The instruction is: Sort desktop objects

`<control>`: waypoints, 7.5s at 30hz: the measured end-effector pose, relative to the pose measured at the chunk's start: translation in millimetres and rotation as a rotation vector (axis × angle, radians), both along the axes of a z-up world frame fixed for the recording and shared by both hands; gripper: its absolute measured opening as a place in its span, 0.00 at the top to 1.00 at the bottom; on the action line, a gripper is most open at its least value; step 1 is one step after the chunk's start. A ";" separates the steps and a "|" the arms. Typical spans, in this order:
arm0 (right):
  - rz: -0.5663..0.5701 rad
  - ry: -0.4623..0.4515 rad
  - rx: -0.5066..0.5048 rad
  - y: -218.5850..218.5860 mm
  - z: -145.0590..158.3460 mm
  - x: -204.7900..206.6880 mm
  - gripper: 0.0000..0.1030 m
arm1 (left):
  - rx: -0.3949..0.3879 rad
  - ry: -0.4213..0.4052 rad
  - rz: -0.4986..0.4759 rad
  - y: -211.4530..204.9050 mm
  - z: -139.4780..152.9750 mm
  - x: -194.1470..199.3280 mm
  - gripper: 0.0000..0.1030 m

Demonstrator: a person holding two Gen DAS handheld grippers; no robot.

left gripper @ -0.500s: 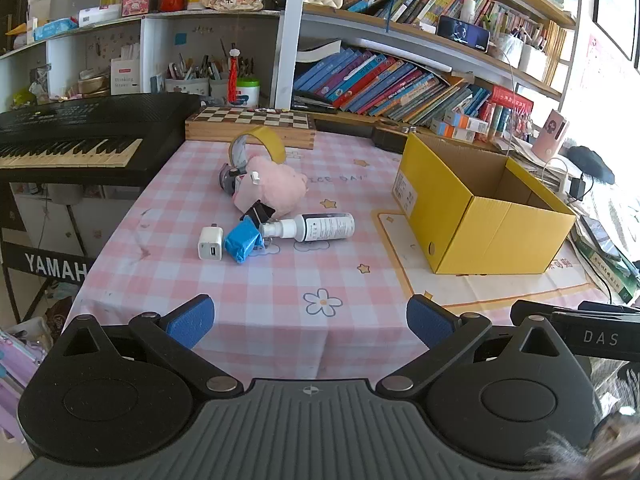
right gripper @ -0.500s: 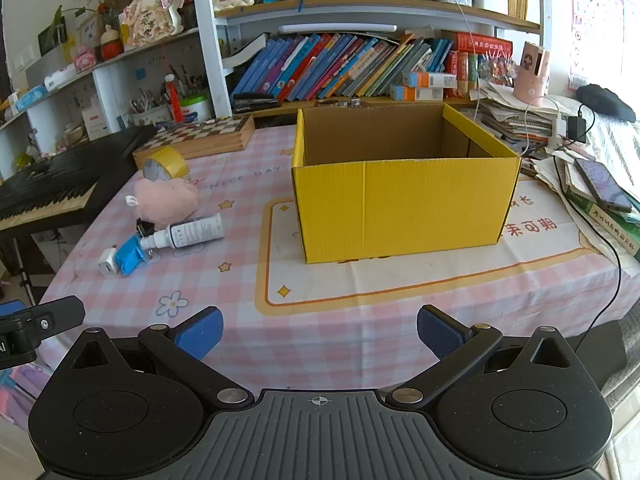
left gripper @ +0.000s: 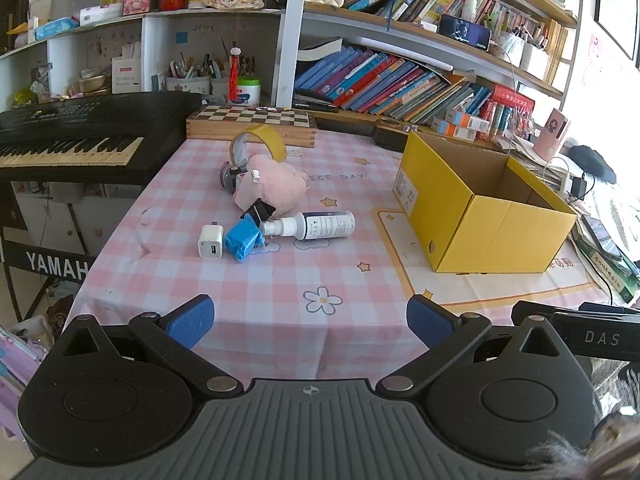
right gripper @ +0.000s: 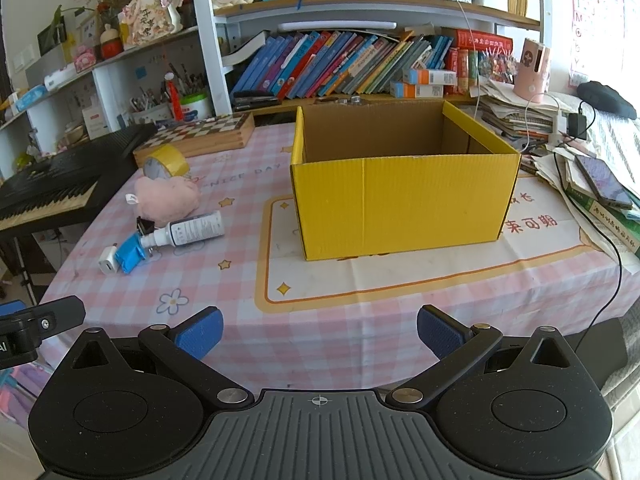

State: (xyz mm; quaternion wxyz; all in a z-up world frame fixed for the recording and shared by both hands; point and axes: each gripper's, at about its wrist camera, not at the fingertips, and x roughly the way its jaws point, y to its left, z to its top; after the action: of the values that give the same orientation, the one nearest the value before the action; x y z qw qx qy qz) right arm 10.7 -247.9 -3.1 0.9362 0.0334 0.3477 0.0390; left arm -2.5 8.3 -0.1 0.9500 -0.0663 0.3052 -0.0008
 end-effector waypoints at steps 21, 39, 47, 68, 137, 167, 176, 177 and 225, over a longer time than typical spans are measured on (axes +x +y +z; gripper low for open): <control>-0.004 0.005 0.005 -4.5 1.9 -0.3 0.00 | 0.002 0.003 -0.002 0.7 -2.9 -4.0 0.00; -0.007 0.012 0.003 -1.6 1.2 0.2 0.00 | -0.002 0.005 -0.003 0.5 -3.9 -5.0 0.00; -0.008 0.009 0.007 0.5 1.2 2.7 0.00 | 0.001 0.013 -0.009 1.0 -4.3 -3.0 0.00; 0.006 0.012 -0.010 5.6 2.3 2.0 0.00 | -0.002 0.019 -0.010 2.3 -2.1 -3.1 0.00; 0.506 0.071 -0.058 122.8 -18.6 157.4 0.00 | -0.086 0.153 0.267 92.5 -31.5 104.4 0.00; 0.900 0.088 -0.421 178.5 -58.0 217.8 0.34 | -0.001 0.221 0.185 96.1 -54.5 173.0 0.57; 0.622 0.374 -0.083 141.5 -50.4 243.8 0.51 | 0.027 0.220 0.168 92.4 -53.4 168.2 0.64; 0.585 0.407 -0.033 135.4 -52.2 245.6 0.55 | 0.030 0.219 0.171 92.8 -52.9 167.0 0.65; 0.590 0.216 -0.071 118.4 -9.9 158.6 0.68 | -0.110 0.064 0.109 91.7 -10.4 105.8 0.77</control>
State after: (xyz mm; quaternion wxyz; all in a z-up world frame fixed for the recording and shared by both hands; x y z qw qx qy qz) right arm 169.2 -129.5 -13.1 0.8426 -0.0976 0.4411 0.2932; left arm 103.3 100.0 -10.4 0.9333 -0.1349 0.3307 0.0365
